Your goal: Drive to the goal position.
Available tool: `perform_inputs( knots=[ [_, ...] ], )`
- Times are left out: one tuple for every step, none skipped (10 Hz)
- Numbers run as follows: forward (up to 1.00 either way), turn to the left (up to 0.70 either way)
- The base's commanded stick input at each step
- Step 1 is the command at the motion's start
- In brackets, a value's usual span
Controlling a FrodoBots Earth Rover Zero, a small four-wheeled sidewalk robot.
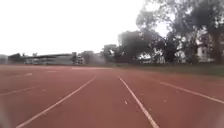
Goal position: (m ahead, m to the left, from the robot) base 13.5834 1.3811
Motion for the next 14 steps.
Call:
perform_inputs(
  knots=[
    [0.45, 0.0],
    [0.45, 0.0],
    [0.45, 0.0],
    [0.45, 0.0],
    [0.45, 0.0],
    [0.45, 0.0],
    [0.45, 0.0],
    [0.45, 0.0],
    [0.45, 0.0],
    [0.45, 0.0],
    [0.45, 0.0],
    [0.45, 0.0],
    [0.45, 0.0],
    [0.45, 0.0]
  ],
)
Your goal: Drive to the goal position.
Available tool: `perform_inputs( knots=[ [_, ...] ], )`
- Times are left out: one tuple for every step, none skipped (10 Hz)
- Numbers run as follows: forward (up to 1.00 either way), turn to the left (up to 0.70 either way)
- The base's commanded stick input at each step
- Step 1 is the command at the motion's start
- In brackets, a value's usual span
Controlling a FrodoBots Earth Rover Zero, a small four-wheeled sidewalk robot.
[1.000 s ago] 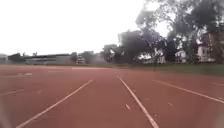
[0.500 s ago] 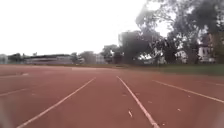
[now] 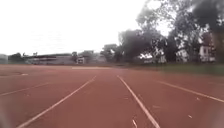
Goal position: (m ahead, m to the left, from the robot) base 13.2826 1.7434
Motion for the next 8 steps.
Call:
perform_inputs(
  knots=[
    [0.45, 0.0],
    [0.45, 0.0],
    [0.45, 0.0],
    [0.45, 0.0],
    [0.45, 0.0],
    [0.45, 0.0],
    [0.45, 0.0],
    [0.45, 0.0]
  ],
)
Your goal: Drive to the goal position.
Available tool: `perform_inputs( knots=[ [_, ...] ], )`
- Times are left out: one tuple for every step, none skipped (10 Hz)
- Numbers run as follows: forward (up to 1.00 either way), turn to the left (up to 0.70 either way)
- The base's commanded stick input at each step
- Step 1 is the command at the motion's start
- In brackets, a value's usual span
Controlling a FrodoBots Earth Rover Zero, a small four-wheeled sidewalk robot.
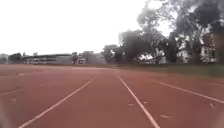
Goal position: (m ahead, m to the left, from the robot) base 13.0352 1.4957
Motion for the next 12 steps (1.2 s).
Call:
perform_inputs(
  knots=[
    [0.45, 0.0],
    [0.45, 0.0],
    [0.45, 0.0],
    [0.45, 0.0],
    [0.45, 0.0],
    [0.45, 0.0],
    [0.45, 0.0],
    [0.45, 0.0],
    [0.45, 0.0],
    [0.45, 0.0],
    [0.45, 0.0],
    [0.45, 0.0]
  ],
)
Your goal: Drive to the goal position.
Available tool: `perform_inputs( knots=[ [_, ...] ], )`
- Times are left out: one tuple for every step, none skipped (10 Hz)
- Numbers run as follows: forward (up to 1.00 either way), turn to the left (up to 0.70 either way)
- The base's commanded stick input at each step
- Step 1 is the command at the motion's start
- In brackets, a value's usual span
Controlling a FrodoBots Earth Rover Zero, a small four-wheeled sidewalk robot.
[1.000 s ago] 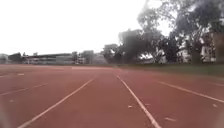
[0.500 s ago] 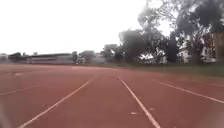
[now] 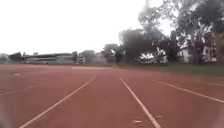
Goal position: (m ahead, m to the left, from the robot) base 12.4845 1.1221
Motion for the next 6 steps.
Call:
perform_inputs(
  knots=[
    [0.45, 0.0],
    [0.45, 0.0],
    [0.45, 0.0],
    [0.45, 0.0],
    [0.45, 0.0],
    [0.45, 0.0]
  ],
)
